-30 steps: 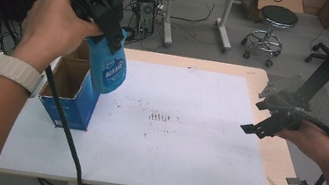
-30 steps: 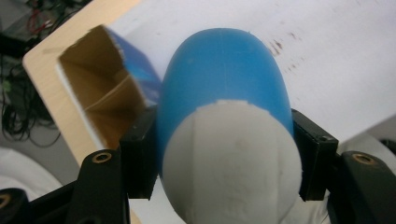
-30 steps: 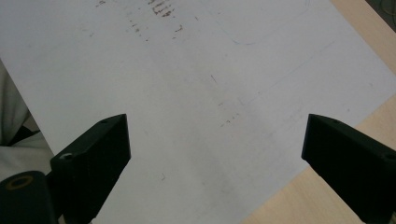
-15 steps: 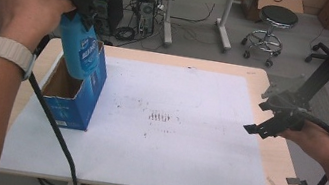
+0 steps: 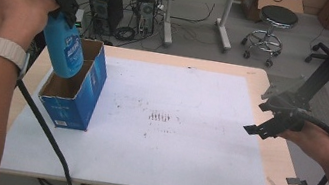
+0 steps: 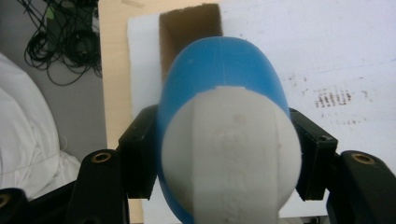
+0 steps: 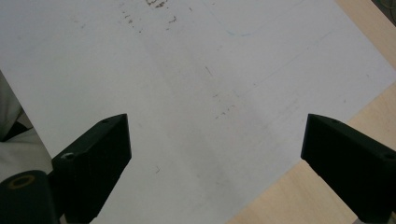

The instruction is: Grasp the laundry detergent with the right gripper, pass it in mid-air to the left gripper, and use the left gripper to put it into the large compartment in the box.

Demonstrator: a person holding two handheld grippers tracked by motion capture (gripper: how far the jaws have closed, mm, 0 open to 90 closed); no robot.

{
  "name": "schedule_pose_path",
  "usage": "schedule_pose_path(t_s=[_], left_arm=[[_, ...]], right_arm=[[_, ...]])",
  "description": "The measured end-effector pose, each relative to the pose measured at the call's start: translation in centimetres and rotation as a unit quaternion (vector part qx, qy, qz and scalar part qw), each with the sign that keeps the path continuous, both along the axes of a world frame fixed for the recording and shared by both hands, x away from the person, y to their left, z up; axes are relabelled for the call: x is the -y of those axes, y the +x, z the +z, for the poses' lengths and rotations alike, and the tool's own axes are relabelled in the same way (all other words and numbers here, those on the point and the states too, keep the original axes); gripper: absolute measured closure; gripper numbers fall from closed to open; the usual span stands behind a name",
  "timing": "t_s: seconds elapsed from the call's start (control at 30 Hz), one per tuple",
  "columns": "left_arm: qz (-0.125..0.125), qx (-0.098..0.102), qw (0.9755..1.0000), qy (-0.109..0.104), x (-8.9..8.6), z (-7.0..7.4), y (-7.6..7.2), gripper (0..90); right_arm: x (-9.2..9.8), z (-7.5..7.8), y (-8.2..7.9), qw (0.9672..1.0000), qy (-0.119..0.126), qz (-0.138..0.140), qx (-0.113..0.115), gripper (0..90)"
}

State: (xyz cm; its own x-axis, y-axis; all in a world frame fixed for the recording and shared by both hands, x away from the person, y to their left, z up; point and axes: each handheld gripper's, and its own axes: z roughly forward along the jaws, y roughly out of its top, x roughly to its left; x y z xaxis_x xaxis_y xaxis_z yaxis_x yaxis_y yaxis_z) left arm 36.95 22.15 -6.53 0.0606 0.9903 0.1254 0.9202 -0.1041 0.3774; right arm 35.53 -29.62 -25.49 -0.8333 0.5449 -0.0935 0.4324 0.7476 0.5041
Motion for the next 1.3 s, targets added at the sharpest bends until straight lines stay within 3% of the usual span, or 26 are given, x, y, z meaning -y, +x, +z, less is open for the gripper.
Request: schedule_pose_path(t_s=[0.43, 1.3], left_arm=[[0.020, 0.017, 0.9997, 0.004, -2.0, -3.9, 0.8, 38.3], [0.006, 0.007, 1.0000, -0.004, -3.5, -13.7, 2.1, 38.3]], right_arm=[[0.7, -0.4, 0.0, 0.9999, 0.004, -0.010, -0.007, 8.6], [0.8, -0.8, -0.5, 0.9996, -0.006, -0.021, -0.015, 8.9]])
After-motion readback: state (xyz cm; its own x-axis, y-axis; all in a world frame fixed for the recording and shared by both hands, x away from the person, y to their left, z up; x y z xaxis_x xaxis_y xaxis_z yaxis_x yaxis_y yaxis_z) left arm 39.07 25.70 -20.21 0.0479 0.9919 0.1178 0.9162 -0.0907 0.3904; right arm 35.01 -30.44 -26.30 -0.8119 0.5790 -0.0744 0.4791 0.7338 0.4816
